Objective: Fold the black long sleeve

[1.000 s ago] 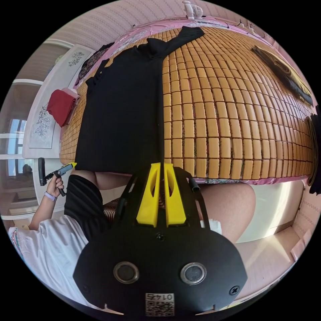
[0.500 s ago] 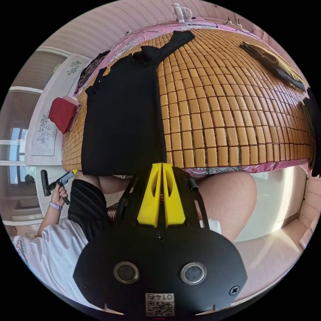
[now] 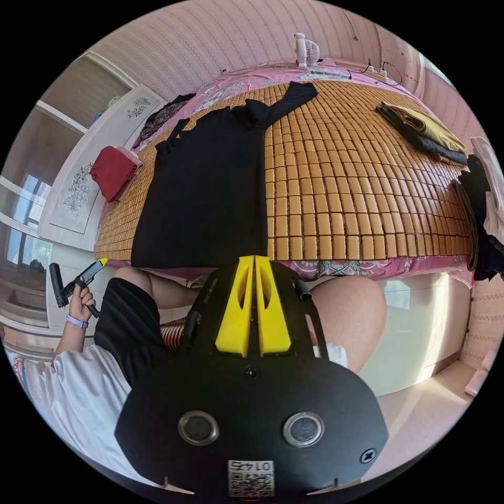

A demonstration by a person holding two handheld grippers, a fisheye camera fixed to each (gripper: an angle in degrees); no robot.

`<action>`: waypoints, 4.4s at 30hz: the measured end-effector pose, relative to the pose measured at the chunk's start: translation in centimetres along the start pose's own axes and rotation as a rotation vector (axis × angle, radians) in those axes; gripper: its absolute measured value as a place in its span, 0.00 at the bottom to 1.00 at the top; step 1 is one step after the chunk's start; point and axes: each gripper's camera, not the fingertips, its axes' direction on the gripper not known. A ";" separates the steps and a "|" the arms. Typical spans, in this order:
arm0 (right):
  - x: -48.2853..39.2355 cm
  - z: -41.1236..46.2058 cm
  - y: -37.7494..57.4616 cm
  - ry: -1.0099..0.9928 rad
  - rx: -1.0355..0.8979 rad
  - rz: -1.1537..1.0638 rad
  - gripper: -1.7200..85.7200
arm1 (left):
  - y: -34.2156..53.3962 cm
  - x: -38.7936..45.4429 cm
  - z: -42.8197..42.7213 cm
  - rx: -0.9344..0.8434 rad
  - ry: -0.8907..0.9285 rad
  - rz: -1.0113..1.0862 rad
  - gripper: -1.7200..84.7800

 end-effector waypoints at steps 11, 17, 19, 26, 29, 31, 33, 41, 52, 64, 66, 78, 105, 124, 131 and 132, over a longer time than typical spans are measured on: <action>-4.0 -2.0 2.9 0.021 0.086 -0.066 0.02 | 3.3 2.8 -2.4 0.194 0.112 0.062 0.01; -5.7 -3.3 2.4 -0.044 0.120 -0.070 0.02 | 3.5 4.6 -2.1 0.207 0.103 0.104 0.01; -6.2 -3.4 1.9 -0.052 0.137 -0.059 0.02 | 3.0 4.8 -1.9 0.202 0.090 0.108 0.01; -10.9 -1.4 -3.4 0.002 0.168 -0.145 0.02 | 0.0 4.1 -0.1 0.217 0.041 0.112 0.01; -15.4 0.1 -9.2 -0.009 0.143 -0.286 0.02 | -2.1 3.2 1.9 0.192 0.028 0.108 0.02; -19.3 1.2 -13.3 -0.004 0.135 -0.412 0.02 | -3.9 2.4 3.8 0.169 -0.002 0.111 0.02; -25.3 3.3 -19.2 0.009 0.110 -0.582 0.03 | -5.2 1.7 5.4 0.147 -0.018 0.103 0.03; -44.0 13.0 -37.2 -0.008 0.054 -0.846 0.08 | -7.7 0.4 10.9 -0.051 -0.154 0.098 0.03; -54.4 28.3 -50.6 0.192 -0.172 -0.687 0.09 | -7.8 -0.8 9.7 -0.036 -0.071 0.194 0.03; -54.4 11.2 -49.4 -0.527 0.001 -1.119 0.04 | -6.5 -6.8 -3.7 0.372 -0.031 0.008 0.06; -54.1 11.8 -50.2 -0.454 0.015 -1.059 0.07 | -5.8 -8.3 -5.2 0.367 -0.066 -0.024 0.07; -51.9 19.1 -49.4 -0.231 -0.256 -0.922 0.11 | -6.2 -16.0 -6.1 0.192 -0.247 -0.052 0.08; -53.9 20.1 -49.3 -0.112 -0.229 -0.978 0.11 | -7.0 -22.4 -8.6 0.150 -0.263 -0.322 0.08; -51.3 23.9 -55.0 0.199 -0.080 -0.714 0.01 | -11.7 -21.8 -3.0 0.096 -0.399 -0.279 0.01; -46.8 21.6 -56.4 0.015 -0.041 -0.511 0.02 | -12.7 -21.8 -2.1 0.110 -0.447 -0.301 0.01; -46.2 21.9 -56.4 0.032 -0.071 -0.491 0.03 | -12.8 -22.2 -1.4 0.078 -0.433 -0.324 0.01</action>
